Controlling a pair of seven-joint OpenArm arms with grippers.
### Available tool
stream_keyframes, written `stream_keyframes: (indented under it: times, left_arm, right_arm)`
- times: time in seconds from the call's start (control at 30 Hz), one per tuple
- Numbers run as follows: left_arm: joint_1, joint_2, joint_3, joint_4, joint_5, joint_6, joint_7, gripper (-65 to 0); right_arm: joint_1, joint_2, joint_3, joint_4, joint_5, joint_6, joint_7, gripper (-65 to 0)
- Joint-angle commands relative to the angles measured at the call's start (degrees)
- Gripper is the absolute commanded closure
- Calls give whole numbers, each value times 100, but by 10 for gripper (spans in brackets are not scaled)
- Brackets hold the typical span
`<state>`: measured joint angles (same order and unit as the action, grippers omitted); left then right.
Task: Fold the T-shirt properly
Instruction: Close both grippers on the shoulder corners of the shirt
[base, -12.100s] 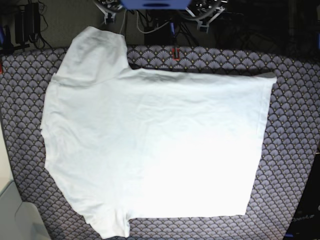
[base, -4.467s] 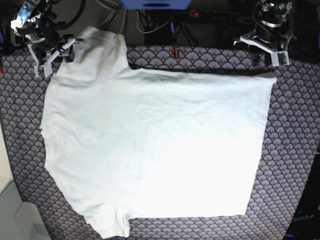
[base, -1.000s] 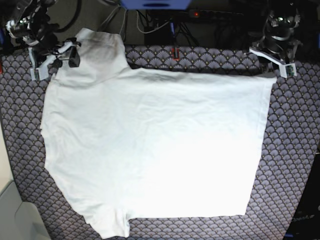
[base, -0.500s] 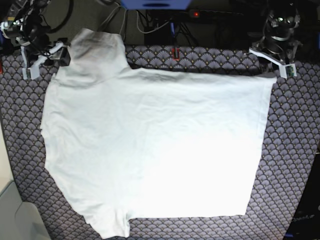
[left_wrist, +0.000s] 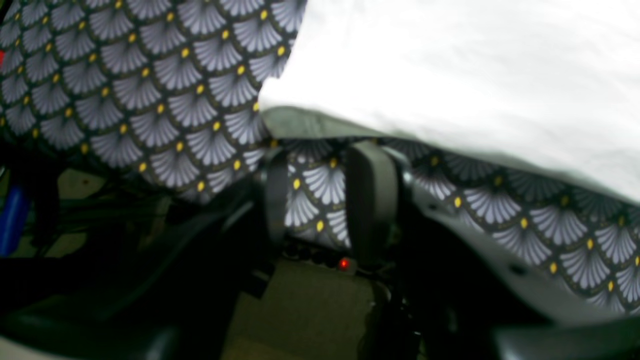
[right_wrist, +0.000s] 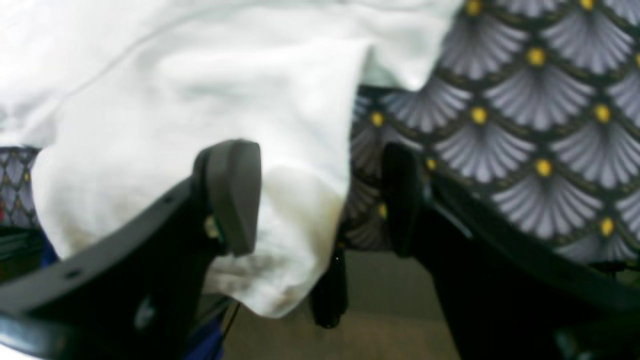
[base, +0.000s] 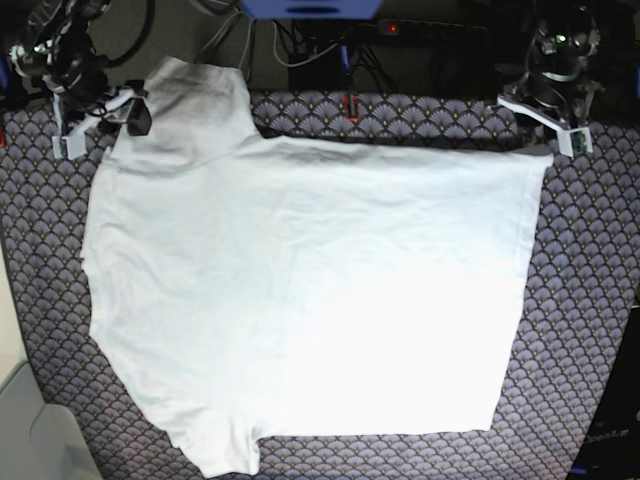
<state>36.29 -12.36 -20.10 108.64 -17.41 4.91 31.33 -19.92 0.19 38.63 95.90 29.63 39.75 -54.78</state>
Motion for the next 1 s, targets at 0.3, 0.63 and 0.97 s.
stream_keyframes:
  times: [0.3,0.63,0.97]
  left_arm:
    - [23,-43,-25,85,31,15,-113,-225]
    - [-29,-43,-25,-99,31,15,-113,-225]
    - [-223,124,-623,-249,-13,6,-113,-228]
  right_arm:
    - [-25,3,-290,-21,-31,25,-91,-324]
    - [-8,12,-307,-21,-66,25,-91,-26]
    - [-8,91,-509,-21,-66,25,-82,-16]
